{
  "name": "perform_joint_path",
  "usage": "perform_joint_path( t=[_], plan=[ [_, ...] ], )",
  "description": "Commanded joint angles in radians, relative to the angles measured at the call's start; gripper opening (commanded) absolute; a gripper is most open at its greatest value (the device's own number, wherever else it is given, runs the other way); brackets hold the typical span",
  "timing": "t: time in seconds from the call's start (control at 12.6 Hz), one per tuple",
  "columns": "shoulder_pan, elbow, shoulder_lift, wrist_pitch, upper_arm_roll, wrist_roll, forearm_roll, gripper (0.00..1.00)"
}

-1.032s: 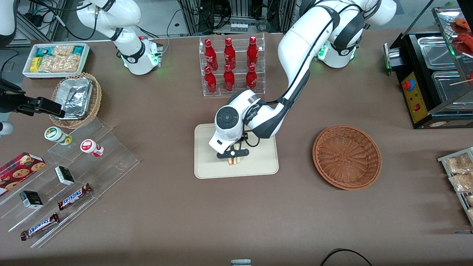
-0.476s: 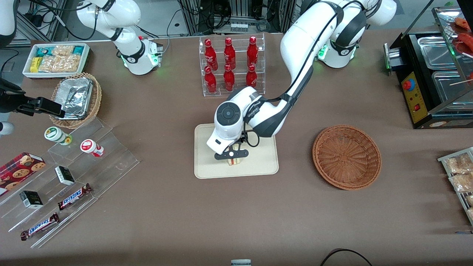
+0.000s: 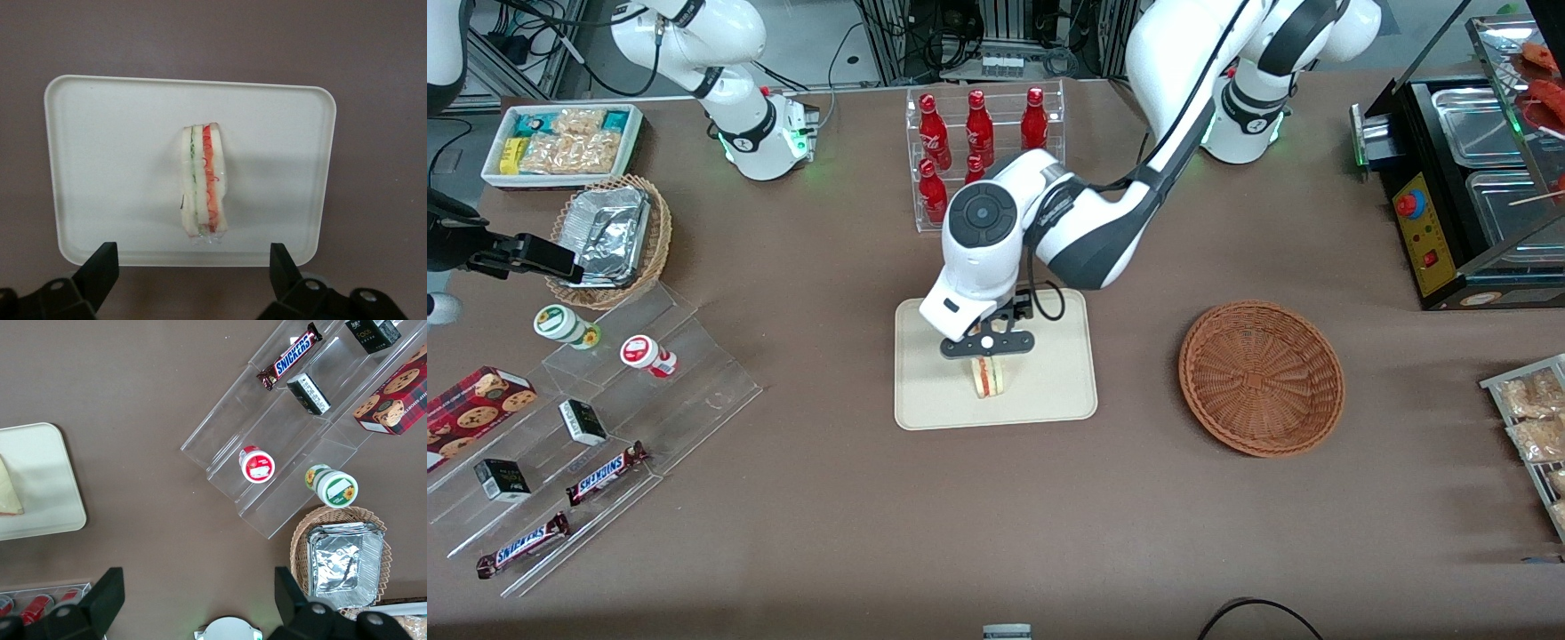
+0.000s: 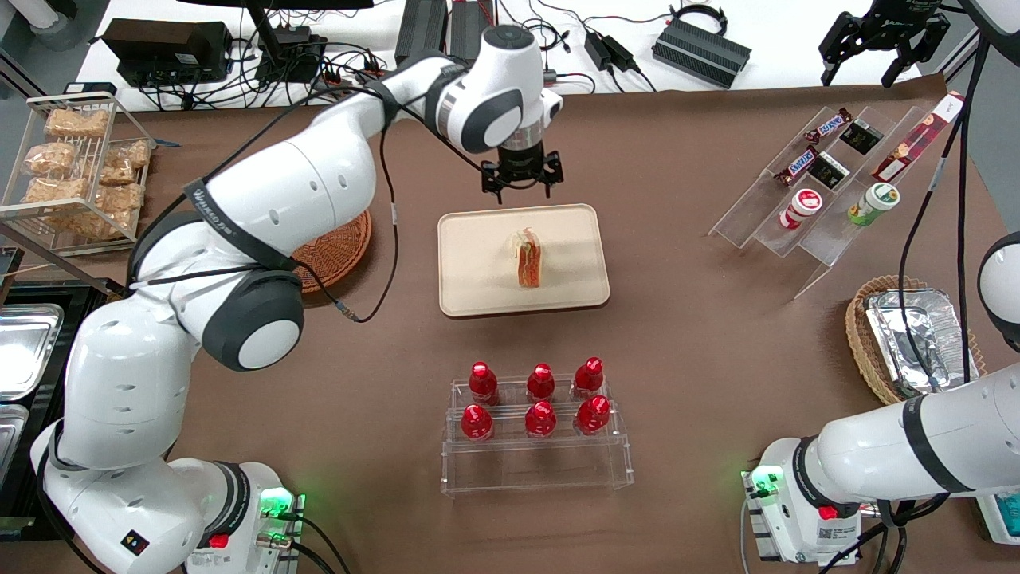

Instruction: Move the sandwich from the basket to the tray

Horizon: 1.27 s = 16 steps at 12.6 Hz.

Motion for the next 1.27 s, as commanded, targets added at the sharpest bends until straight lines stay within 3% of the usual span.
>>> perform_joint_path(
  t=[0.0, 0.95, 1.19],
  plan=[
    [0.033, -0.031, -0.057, -0.035, 0.038, 0.034, -0.004, 1.0],
    [0.376, -0.566, -0.511, -0.054, 0.039, 0.629, -0.032, 1.0],
    [0.476, -0.642, -0.606, -0.087, 0.04, 0.749, -0.032, 1.0]
  ],
)
